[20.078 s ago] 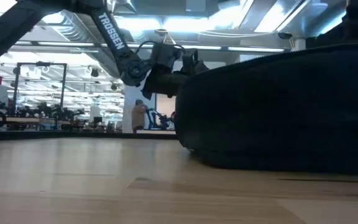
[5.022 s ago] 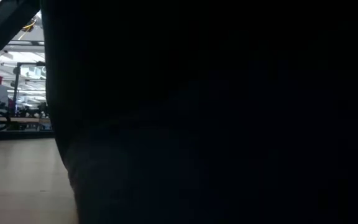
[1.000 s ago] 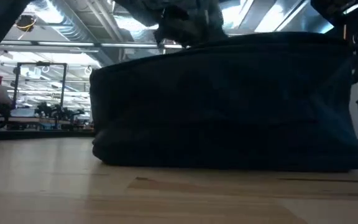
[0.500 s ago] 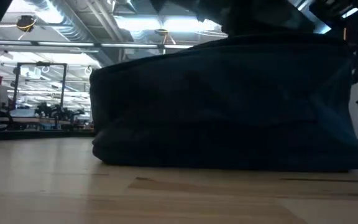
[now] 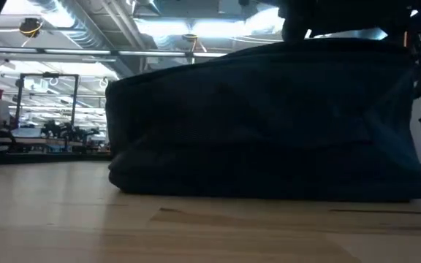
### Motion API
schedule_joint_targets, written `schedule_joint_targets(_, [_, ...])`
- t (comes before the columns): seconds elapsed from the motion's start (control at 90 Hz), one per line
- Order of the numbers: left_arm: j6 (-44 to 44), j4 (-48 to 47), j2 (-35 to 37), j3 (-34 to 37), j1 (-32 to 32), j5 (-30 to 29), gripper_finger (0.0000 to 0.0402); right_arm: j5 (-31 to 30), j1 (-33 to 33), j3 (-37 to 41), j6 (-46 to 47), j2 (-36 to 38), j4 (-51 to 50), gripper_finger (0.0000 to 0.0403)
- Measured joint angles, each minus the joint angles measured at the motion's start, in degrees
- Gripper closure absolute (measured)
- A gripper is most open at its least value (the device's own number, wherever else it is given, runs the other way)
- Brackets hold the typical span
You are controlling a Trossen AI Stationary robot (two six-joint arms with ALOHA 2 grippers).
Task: Unpack backpack
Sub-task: Close the blue backpack
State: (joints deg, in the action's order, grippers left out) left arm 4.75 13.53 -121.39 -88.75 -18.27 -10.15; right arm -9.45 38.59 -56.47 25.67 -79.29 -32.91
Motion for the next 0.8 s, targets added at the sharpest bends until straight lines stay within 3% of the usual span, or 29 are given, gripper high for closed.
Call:
schedule_joint_targets(0.144, [-2.09, -0.96, -0.38, -0.07, 1.34, -1.56, 0.0274, -0.02, 0.0, 0.0, 0.0, 0.0, 0.39, 0.0403])
schedule_joint_targets(0.489, [-2.66, -0.88, -0.41, -0.07, 0.11, 1.33, 0.0275, -0.48, 0.0, 0.0, 1.12, 0.0, -1.46, 0.0403])
schedule_joint_targets(0.6, [-2.41, -0.83, -0.18, -0.07, 0.21, 6.05, 0.0275, -0.59, 0.0, 0.0, 1.2, 0.0, -1.21, 0.0403])
schedule_joint_targets(0.8, [-3.73, -0.52, -0.1, -0.07, -0.25, 6.06, 0.0275, -0.66, 0.0, 0.0, 1.13, 0.0, -0.47, 0.0403])
